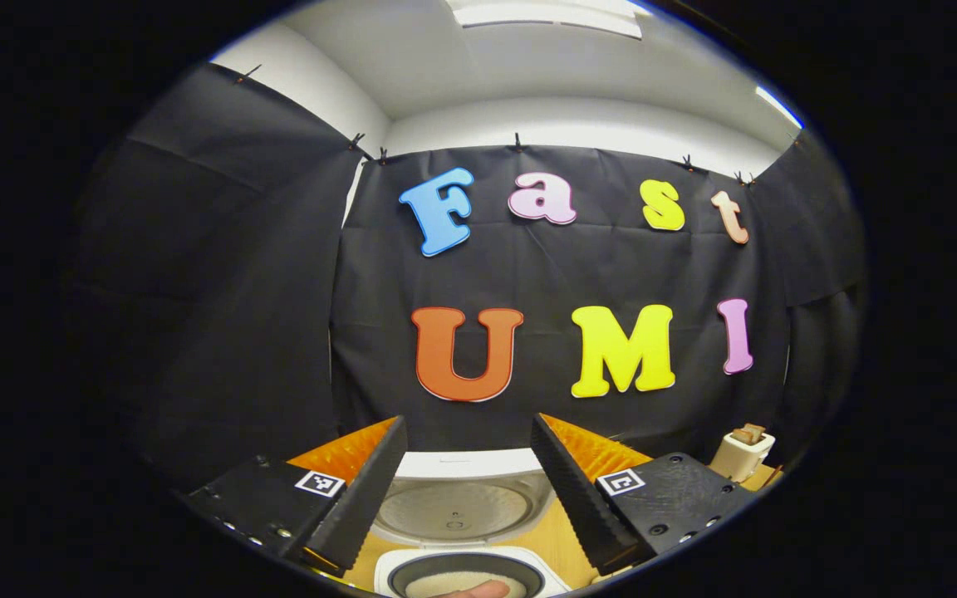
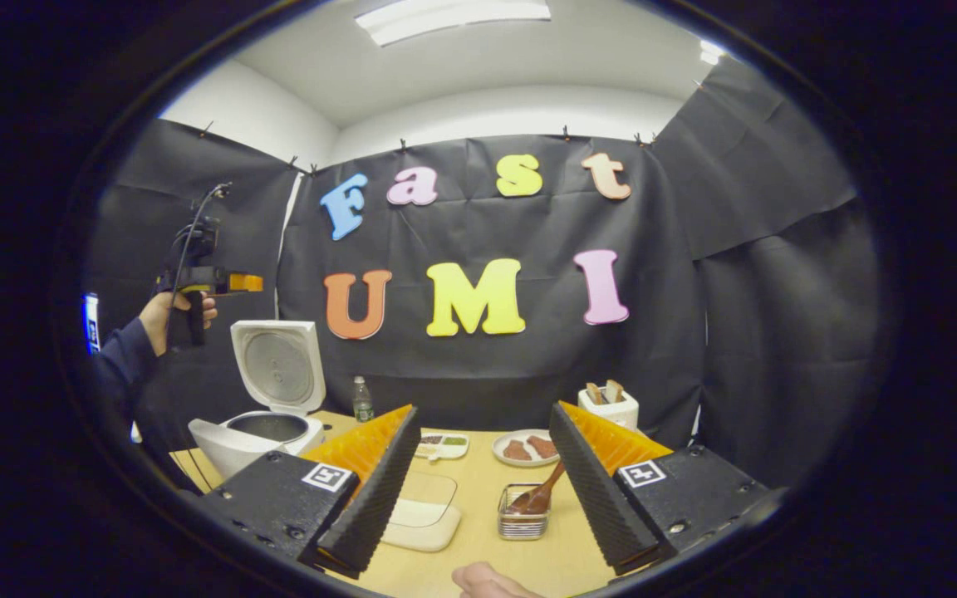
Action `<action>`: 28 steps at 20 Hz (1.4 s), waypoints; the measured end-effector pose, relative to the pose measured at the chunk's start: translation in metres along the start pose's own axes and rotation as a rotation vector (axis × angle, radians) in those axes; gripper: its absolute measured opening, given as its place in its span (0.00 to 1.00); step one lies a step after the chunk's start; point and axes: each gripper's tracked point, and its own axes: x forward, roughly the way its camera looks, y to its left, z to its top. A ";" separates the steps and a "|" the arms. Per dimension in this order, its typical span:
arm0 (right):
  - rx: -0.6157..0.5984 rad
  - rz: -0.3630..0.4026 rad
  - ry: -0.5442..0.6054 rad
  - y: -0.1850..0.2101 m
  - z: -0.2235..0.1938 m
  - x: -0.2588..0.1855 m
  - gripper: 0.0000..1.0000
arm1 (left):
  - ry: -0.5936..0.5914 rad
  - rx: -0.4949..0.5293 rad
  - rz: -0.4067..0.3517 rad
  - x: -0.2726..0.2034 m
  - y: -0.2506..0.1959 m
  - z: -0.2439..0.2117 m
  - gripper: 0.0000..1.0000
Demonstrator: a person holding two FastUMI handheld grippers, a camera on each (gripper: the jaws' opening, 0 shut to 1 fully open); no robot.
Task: Close the left gripper, press the button to open the rice cooker; take a wooden spoon from the chopstick holder with the right hand, scoop a spoonful of rice and pour it into the rice cooker, then put the wooden spoon back into the chopstick holder.
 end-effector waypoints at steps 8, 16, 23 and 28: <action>0.008 0.062 -0.015 0.007 -0.017 0.011 1.00 | 0.069 -0.044 0.051 0.086 0.019 -0.038 0.94; 0.063 0.023 -0.045 -0.009 -0.023 0.021 0.95 | 0.199 0.035 0.126 0.113 0.015 -0.096 0.95; 0.067 -0.054 0.013 -0.014 -0.023 -0.002 1.00 | 0.269 0.021 0.112 0.079 0.010 -0.096 0.97; 0.046 -0.074 0.002 -0.008 -0.011 -0.030 0.96 | 0.297 0.019 0.095 0.036 0.004 -0.100 0.98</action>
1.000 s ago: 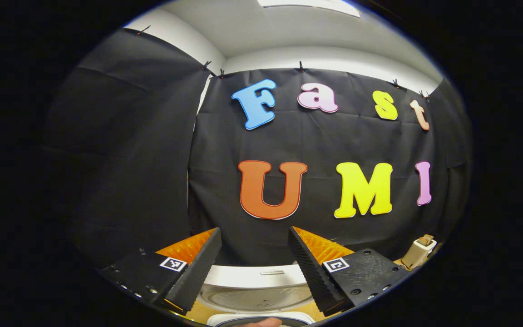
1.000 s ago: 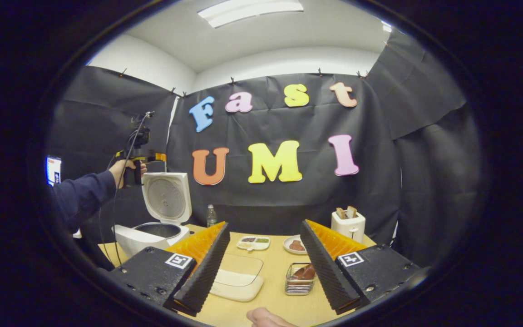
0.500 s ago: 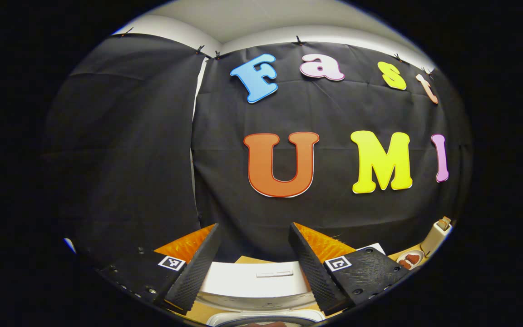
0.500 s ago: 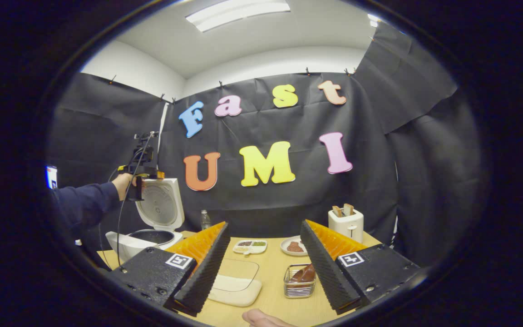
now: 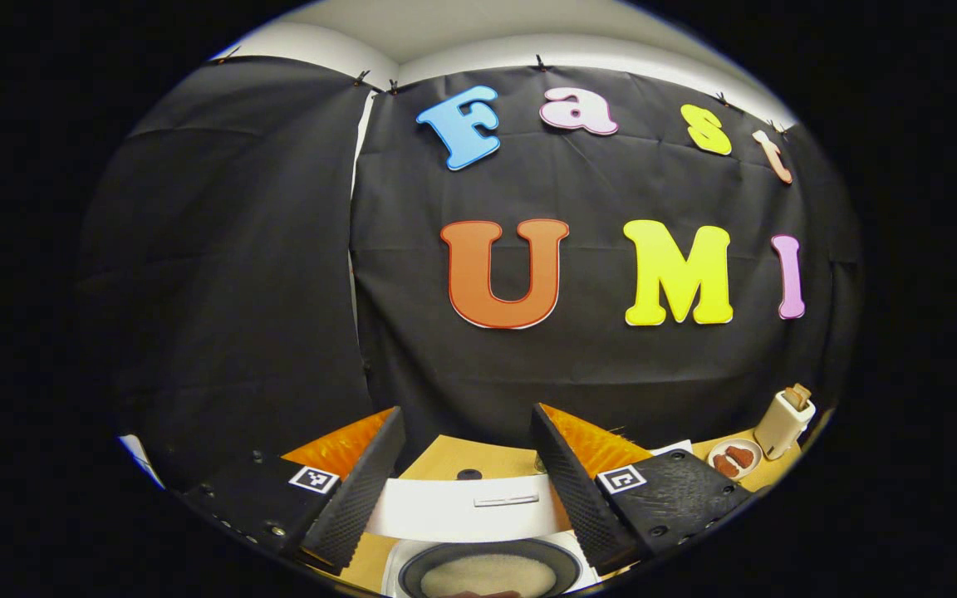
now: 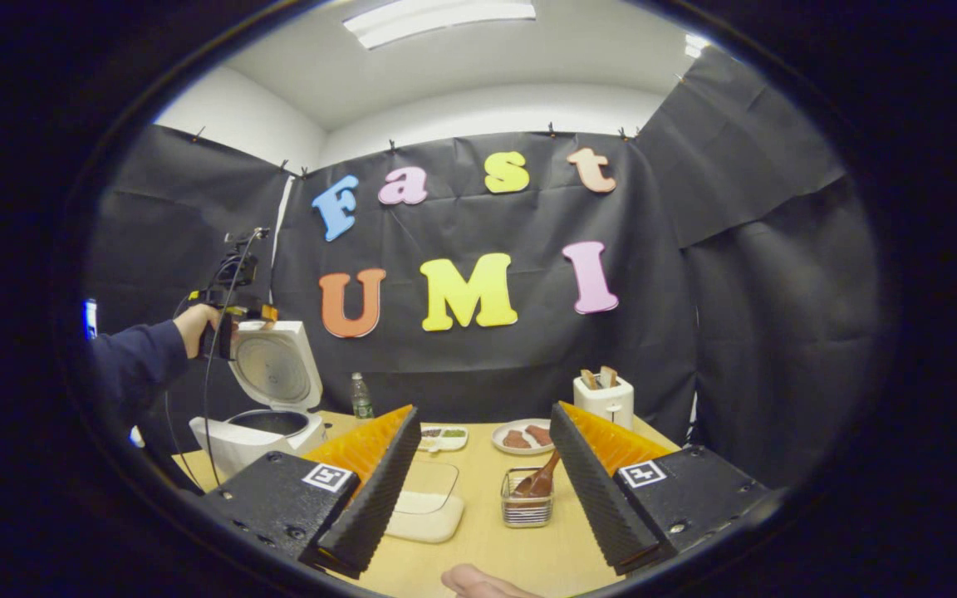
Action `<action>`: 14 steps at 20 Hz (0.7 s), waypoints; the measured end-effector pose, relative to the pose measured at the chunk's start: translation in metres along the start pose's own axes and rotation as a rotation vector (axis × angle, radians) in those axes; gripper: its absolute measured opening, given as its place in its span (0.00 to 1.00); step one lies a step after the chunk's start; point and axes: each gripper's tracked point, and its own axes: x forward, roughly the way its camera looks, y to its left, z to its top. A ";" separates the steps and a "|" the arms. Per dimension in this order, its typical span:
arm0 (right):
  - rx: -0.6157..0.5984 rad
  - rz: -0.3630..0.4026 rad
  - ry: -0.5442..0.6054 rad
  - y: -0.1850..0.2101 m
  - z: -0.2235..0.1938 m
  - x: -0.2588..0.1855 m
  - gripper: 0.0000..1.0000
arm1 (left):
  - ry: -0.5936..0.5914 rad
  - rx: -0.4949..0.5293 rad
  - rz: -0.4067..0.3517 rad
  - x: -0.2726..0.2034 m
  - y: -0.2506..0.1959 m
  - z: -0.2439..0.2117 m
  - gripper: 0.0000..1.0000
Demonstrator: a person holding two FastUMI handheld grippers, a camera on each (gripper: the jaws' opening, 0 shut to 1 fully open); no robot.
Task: Close the left gripper, press the button to open the rice cooker; take a wooden spoon from the chopstick holder with the right hand, scoop a spoonful of rice and pour it into the rice cooker, then put the wooden spoon back into the chopstick holder.
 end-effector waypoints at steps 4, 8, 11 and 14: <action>0.015 0.021 -0.004 0.009 0.005 -0.018 1.00 | 0.018 -0.003 -0.001 -0.028 -0.001 -0.020 0.97; -0.003 0.033 -0.001 0.013 0.006 -0.031 1.00 | 0.072 -0.007 -0.022 -0.048 -0.015 -0.056 0.97; -0.015 0.036 -0.017 0.013 0.015 -0.042 0.96 | 0.137 0.036 -0.025 -0.060 -0.022 -0.092 0.93; -0.027 0.038 -0.024 0.014 0.018 -0.053 1.00 | 0.184 0.020 -0.042 -0.072 -0.028 -0.111 0.91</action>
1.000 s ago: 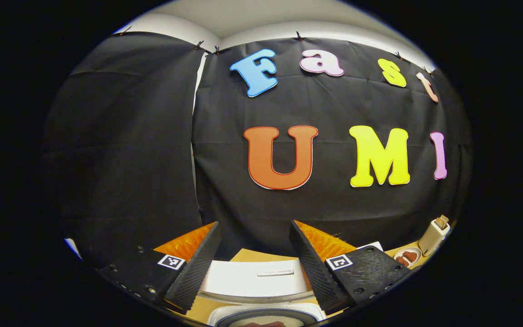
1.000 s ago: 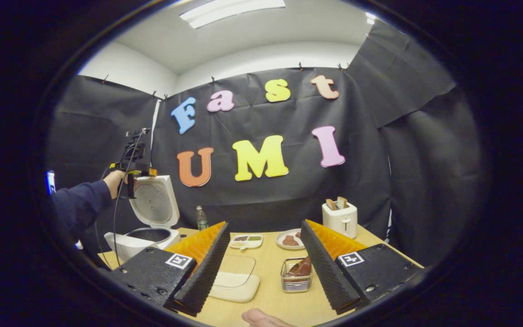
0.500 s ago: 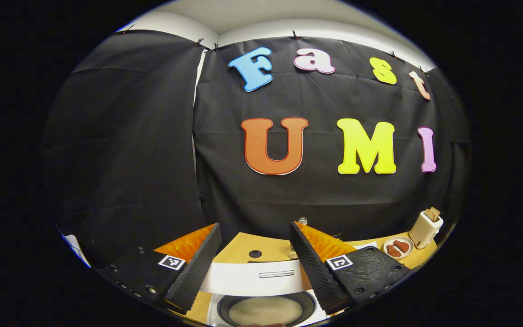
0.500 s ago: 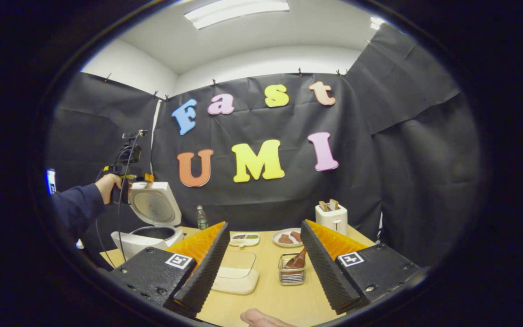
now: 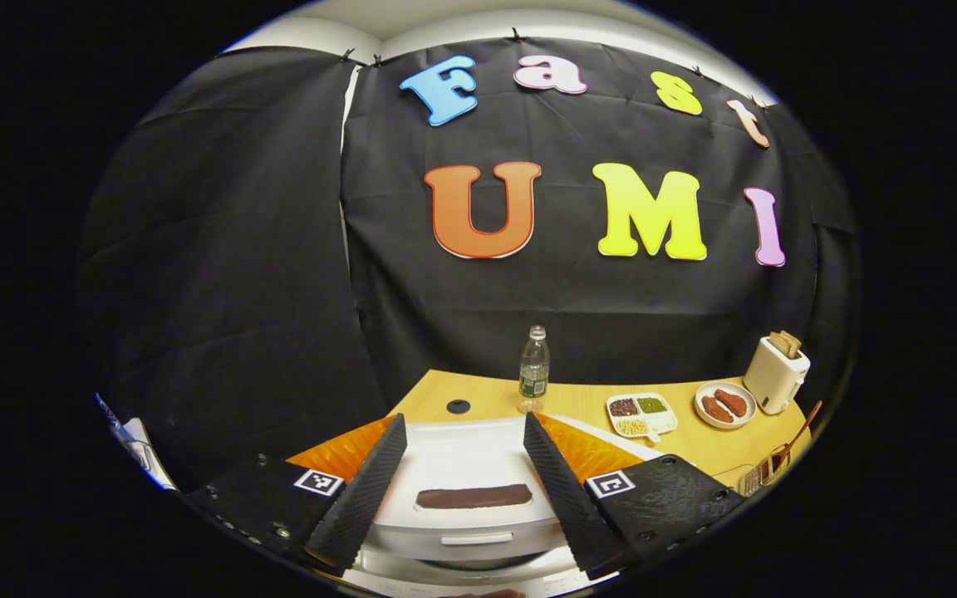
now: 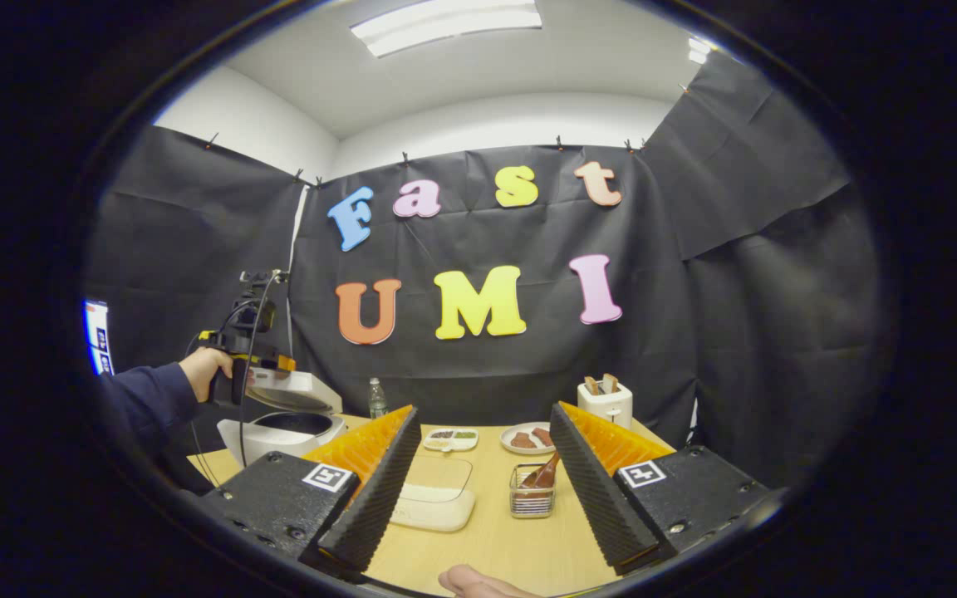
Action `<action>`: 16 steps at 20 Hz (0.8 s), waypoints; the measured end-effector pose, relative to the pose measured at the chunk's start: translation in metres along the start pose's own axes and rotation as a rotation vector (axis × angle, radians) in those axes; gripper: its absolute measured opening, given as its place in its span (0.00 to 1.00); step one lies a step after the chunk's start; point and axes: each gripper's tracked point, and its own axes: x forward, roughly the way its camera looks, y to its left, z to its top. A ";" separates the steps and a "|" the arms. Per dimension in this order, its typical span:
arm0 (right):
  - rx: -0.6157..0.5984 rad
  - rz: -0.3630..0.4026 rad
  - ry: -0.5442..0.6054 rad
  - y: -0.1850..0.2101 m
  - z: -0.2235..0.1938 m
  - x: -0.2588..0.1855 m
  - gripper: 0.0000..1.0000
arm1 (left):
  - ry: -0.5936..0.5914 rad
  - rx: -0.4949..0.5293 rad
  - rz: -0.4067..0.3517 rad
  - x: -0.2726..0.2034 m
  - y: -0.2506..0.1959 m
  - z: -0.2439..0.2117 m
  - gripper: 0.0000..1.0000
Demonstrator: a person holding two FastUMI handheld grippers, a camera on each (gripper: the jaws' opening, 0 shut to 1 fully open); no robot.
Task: Close the left gripper, press the button to open the rice cooker; take a wooden spoon from the chopstick holder with the right hand, scoop a spoonful of rice and pour it into the rice cooker, then put the wooden spoon back into the chopstick holder.
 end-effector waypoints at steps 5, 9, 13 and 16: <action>-0.016 0.006 -0.002 0.005 0.008 -0.013 1.00 | 0.100 -0.012 -0.022 -0.006 0.000 -0.036 0.95; -0.001 0.030 -0.005 0.014 0.020 -0.028 1.00 | 0.136 -0.008 -0.055 -0.011 0.000 -0.056 0.96; -0.018 0.020 -0.013 0.014 0.023 -0.038 1.00 | 0.191 -0.009 -0.058 -0.020 -0.002 -0.076 0.96; -0.032 0.020 -0.020 0.019 0.027 -0.045 1.00 | 0.194 0.004 -0.063 -0.027 -0.001 -0.081 0.96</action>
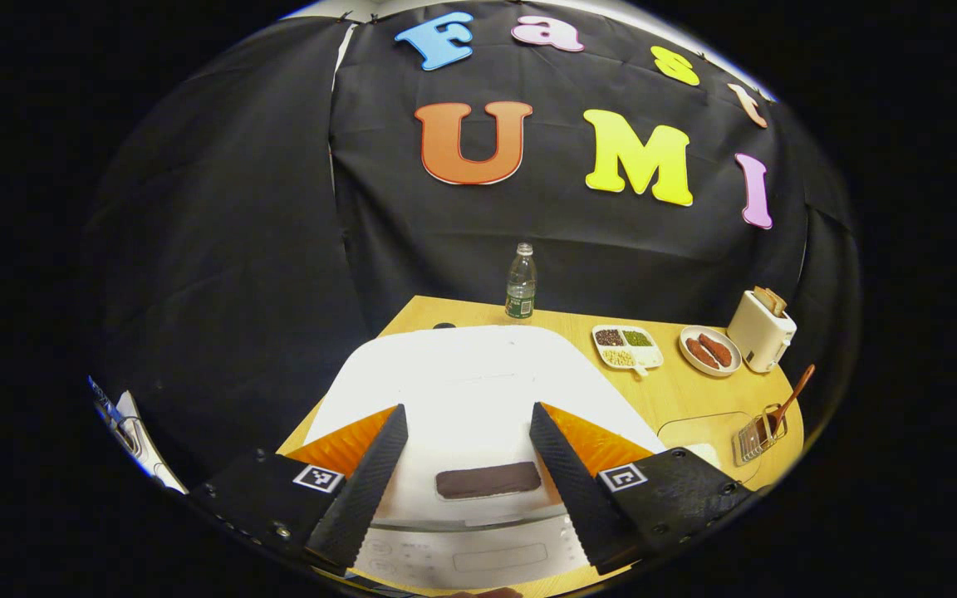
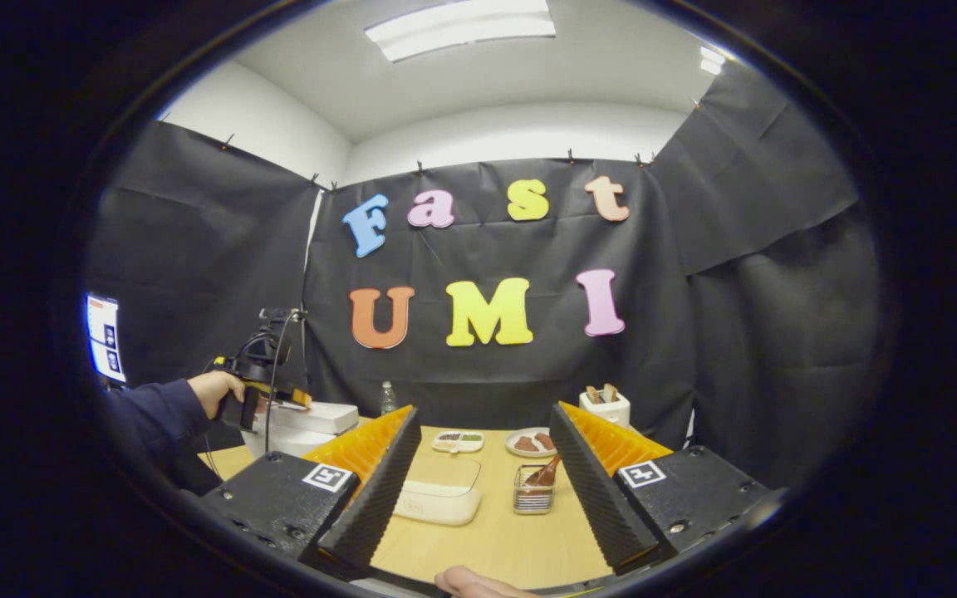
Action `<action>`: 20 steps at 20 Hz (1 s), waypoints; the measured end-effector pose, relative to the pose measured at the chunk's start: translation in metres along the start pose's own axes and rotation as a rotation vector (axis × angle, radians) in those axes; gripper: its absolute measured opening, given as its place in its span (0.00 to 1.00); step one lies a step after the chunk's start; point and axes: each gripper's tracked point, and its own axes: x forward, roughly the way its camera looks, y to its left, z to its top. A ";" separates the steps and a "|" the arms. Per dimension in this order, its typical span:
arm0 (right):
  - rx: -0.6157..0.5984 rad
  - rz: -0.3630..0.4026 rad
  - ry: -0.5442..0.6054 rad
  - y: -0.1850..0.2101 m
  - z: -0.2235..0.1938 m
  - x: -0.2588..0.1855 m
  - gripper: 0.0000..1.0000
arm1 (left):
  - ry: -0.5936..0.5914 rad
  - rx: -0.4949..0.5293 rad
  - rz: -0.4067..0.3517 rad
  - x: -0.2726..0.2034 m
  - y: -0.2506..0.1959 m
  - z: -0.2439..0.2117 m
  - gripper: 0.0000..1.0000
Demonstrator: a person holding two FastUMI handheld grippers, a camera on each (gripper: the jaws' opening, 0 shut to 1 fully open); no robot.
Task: Close the left gripper, press the button to open the rice cooker; take a wooden spoon from the chopstick holder with the right hand, scoop a spoonful of rice and pour it into the rice cooker, then put the wooden spoon back into the chopstick holder.
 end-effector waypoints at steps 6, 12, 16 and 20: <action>-0.014 0.021 -0.003 0.013 0.000 -0.004 1.00 | 0.017 0.000 0.015 -0.006 -0.002 -0.027 0.96; -0.019 0.021 0.007 0.017 -0.004 -0.001 1.00 | -0.036 -0.007 0.039 -0.012 -0.003 -0.037 0.97; -0.031 0.021 0.011 0.019 -0.008 0.002 0.96 | -0.094 -0.006 0.054 -0.016 -0.004 -0.041 0.97; -0.024 0.019 0.021 0.019 -0.011 0.004 1.00 | -0.128 0.000 0.052 -0.015 -0.006 -0.043 0.97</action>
